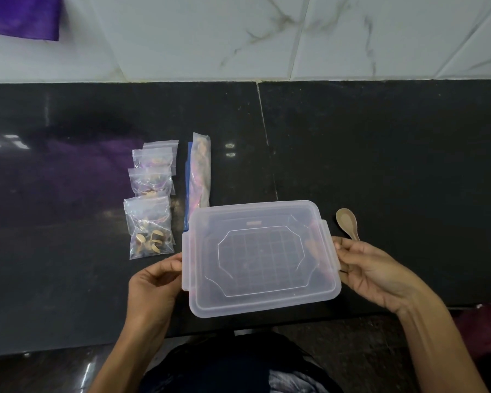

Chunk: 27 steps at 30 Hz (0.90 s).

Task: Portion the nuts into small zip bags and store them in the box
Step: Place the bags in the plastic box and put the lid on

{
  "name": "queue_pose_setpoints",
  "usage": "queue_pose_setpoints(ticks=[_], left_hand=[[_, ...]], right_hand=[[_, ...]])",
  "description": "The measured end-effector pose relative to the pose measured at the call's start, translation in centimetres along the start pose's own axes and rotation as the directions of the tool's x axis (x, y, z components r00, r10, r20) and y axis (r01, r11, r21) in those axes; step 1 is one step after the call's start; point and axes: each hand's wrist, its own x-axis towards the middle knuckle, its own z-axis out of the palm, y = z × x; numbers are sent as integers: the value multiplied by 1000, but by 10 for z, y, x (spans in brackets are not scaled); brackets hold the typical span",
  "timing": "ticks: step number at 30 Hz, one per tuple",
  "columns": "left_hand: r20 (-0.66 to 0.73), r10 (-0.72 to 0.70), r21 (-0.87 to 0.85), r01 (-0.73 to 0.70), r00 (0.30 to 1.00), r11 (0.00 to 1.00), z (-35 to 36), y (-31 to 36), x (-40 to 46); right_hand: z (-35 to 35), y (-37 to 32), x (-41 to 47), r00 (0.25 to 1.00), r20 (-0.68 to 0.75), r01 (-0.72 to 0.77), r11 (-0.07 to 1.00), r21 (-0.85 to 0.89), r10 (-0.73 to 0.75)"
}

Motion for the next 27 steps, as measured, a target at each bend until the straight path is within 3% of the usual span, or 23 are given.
queue_pose_setpoints(ticks=[11, 19, 23, 27], left_hand=[[-45, 35, 12, -35, 998, 999, 9, 4, -6], [9, -5, 51, 4, 1000, 999, -2, 12, -6], [55, -1, 158, -7, 998, 987, -11, 26, -11], [52, 83, 344, -96, 995, 934, -10, 42, -21]], right_hand=[[1, 1, -2, 998, 59, -11, 1000, 4, 10], [12, -4, -9, 999, -42, 18, 998, 52, -16], [21, -4, -10, 970, -220, 57, 973, -222, -107], [29, -2, -16, 889, -334, 101, 845, -526, -314]])
